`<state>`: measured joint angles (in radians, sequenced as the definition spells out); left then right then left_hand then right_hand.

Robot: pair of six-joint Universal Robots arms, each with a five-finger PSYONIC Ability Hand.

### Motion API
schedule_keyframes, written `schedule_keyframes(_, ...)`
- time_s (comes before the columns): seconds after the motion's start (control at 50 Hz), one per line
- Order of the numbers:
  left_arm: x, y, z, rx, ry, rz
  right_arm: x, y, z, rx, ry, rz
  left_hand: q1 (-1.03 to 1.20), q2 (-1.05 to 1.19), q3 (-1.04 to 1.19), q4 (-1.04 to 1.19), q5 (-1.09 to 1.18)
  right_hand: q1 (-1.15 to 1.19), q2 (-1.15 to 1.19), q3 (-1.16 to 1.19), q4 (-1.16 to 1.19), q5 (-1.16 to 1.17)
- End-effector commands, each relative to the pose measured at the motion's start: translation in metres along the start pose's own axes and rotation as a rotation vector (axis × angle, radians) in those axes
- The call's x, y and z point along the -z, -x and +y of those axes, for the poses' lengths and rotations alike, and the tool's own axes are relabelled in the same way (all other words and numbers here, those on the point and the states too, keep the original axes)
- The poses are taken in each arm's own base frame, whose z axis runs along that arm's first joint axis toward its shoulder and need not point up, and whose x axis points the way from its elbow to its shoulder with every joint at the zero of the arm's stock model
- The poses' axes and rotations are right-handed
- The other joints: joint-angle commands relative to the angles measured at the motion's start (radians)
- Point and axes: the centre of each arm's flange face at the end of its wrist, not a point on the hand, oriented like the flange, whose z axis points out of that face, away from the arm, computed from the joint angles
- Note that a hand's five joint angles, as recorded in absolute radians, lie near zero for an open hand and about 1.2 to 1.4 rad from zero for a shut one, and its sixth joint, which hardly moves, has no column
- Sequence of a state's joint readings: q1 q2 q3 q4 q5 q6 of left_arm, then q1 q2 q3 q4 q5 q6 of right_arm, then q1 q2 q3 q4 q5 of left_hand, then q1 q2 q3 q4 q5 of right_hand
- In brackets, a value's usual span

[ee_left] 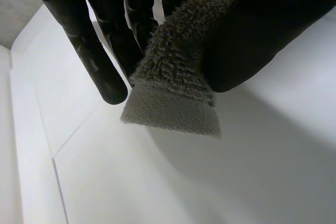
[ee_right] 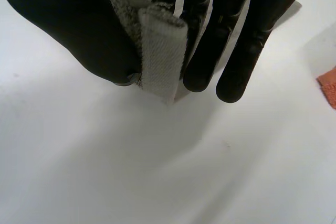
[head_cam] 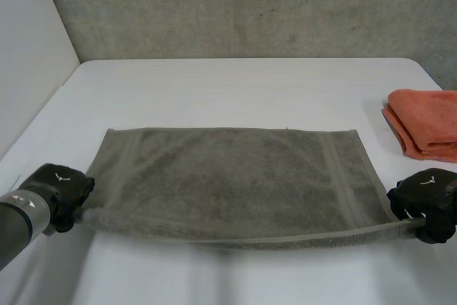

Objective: Fold the laundry.

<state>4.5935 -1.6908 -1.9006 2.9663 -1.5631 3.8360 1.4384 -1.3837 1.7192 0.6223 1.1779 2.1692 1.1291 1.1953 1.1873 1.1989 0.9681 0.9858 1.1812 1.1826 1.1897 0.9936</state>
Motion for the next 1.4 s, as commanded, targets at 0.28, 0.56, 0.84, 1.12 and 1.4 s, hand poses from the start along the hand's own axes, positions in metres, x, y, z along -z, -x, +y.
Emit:
schedule_keyframes(0.28,-0.082,0.012,-0.036,0.115,-0.134,-0.065,-0.080,-0.037,-0.042,-0.132,-0.219,0.148,0.267,0.201,0.209,0.197,0.254,0.410,0.215,0.214,0.207,0.228)
schedule_keyframes(0.56,-0.154,0.027,-0.063,0.229,-0.190,-0.176,-0.151,-0.066,-0.077,-0.138,-0.296,0.280,0.267,0.201,0.209,0.197,0.254,0.410,0.215,0.214,0.207,0.228)
schedule_keyframes(0.84,-0.185,0.018,-0.069,0.224,-0.208,-0.203,-0.194,-0.073,-0.086,-0.166,-0.338,0.327,-0.128,-0.194,-0.186,-0.197,-0.141,0.410,0.215,0.214,0.207,0.228)
schedule_keyframes(1.12,-0.188,0.013,-0.074,0.132,-0.246,-0.205,-0.191,-0.076,-0.094,-0.171,-0.346,0.377,-0.889,-0.955,-0.947,-0.959,-0.903,-0.811,-1.007,-1.008,-1.015,-0.994)
schedule_keyframes(1.4,-0.172,0.008,-0.073,0.108,-0.235,-0.186,-0.145,-0.076,-0.108,-0.166,-0.373,0.379,-0.904,-0.970,-0.962,-0.974,-0.917,-0.811,-1.007,-1.008,-1.015,-0.994)
